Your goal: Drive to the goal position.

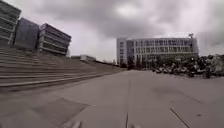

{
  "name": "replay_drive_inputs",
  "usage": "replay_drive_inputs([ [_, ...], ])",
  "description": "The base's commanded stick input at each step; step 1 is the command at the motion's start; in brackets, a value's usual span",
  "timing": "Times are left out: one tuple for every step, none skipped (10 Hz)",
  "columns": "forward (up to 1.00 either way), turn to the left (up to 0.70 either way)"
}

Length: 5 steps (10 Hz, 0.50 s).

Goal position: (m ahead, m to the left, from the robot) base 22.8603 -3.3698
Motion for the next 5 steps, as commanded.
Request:
replay_drive_inputs([
  [0.7,-0.22],
  [0.7,-0.01],
  [0.7,0.0],
  [0.7,0.0],
  [0.85,-0.22],
])
